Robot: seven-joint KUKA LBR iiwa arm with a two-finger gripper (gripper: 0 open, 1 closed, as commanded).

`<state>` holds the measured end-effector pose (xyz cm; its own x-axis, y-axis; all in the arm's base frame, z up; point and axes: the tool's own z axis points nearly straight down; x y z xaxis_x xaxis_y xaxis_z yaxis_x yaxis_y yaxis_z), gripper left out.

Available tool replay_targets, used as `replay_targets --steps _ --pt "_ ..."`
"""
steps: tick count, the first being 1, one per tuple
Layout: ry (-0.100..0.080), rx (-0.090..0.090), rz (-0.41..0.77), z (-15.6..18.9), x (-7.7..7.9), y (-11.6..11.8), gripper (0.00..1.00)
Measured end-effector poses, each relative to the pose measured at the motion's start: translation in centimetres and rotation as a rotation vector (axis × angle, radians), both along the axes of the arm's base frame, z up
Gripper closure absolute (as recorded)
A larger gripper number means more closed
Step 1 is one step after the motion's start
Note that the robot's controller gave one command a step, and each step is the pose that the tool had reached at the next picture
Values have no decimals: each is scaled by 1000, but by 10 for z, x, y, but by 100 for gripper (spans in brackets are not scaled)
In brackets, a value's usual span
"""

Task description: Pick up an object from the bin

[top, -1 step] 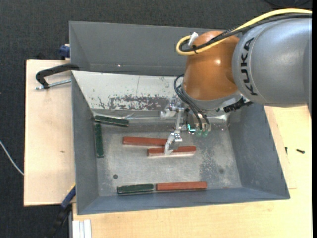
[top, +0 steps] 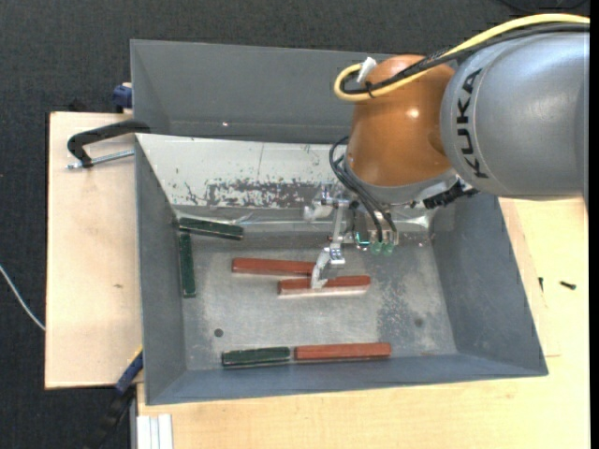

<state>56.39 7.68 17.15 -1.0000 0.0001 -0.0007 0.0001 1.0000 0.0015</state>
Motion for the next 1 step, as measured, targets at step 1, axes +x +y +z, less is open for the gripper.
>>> replay_targets --steps 1 --pt "6 3 54 -86 27 -12 100"
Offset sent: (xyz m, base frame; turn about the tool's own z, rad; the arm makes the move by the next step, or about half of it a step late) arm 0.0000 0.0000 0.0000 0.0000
